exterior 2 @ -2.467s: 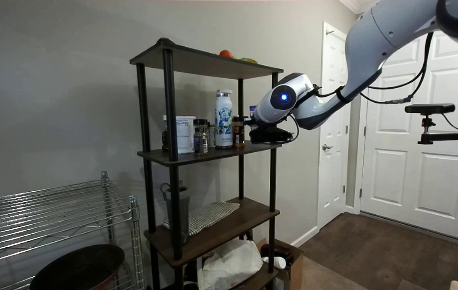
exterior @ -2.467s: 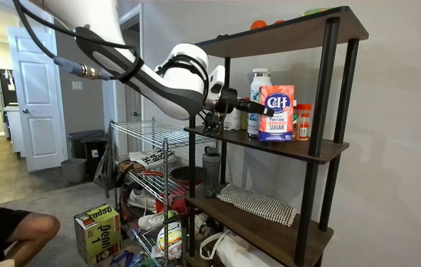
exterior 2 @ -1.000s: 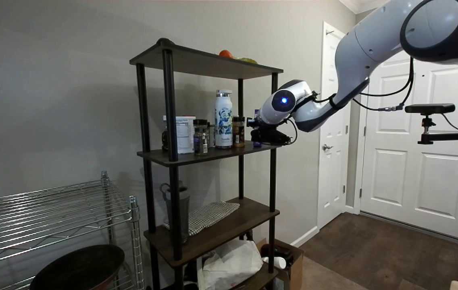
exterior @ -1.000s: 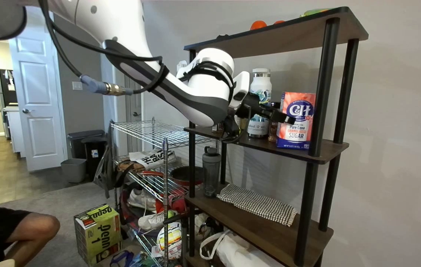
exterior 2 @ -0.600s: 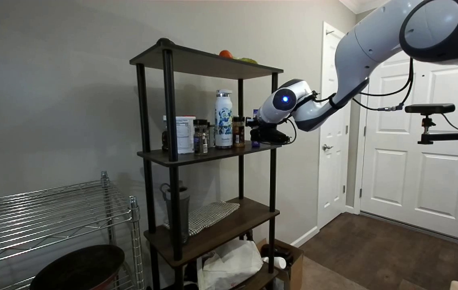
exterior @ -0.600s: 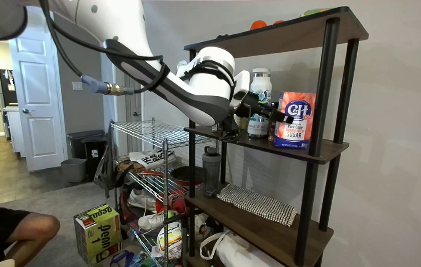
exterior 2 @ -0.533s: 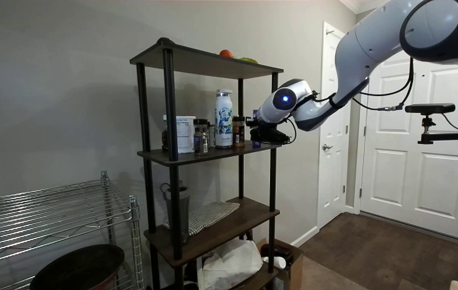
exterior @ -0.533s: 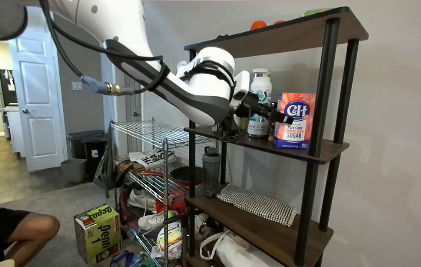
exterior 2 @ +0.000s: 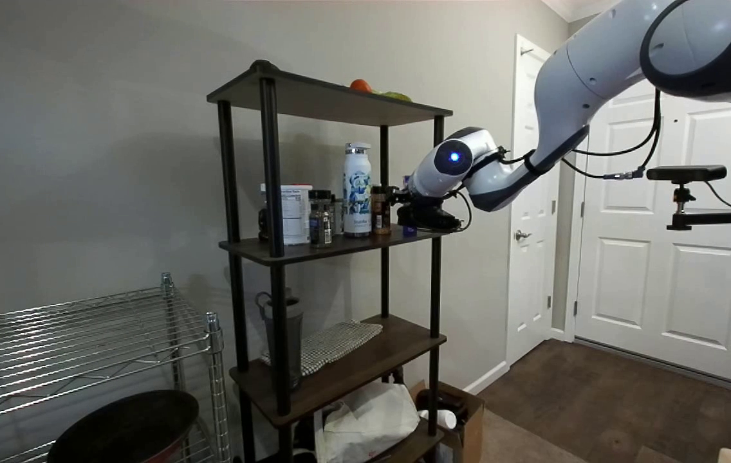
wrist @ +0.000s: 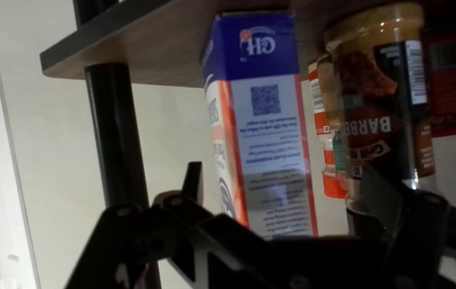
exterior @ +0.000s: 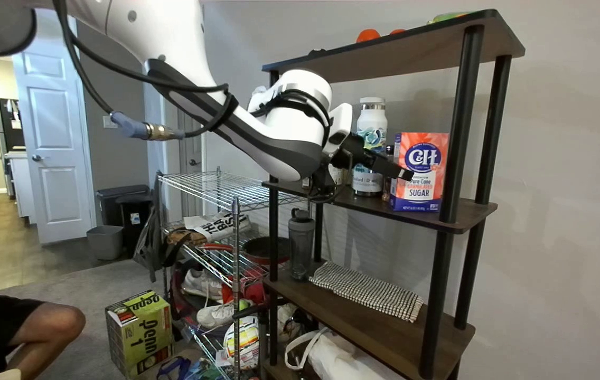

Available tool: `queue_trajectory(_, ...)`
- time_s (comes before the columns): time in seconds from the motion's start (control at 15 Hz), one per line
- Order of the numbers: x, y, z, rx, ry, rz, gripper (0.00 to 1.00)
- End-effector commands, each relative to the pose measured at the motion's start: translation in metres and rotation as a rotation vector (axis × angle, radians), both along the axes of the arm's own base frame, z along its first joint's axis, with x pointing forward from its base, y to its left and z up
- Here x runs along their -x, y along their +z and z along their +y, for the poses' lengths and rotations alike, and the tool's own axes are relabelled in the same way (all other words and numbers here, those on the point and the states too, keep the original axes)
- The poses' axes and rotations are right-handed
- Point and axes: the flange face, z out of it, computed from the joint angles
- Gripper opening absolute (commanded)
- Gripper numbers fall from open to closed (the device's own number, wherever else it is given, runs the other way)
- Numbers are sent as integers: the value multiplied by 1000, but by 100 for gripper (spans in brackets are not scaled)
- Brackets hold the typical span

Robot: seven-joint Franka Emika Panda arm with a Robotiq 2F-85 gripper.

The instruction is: Move the orange box on the second shelf to the right

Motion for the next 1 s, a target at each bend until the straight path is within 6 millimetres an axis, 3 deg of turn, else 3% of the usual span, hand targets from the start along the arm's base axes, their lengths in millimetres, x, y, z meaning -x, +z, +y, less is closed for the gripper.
queue_trajectory(0.0,34,2,16,-44,11,32,100)
queue_trajectory(0.6,122,1,61,-165,4,80,100)
queue_trajectory(0.8,136,2,69,-191,9,96,100)
queue_trajectory(0.87,120,-1,66,-191,18,77,100)
queue_trajectory(0.93,122,0,66,-194,19,78,100)
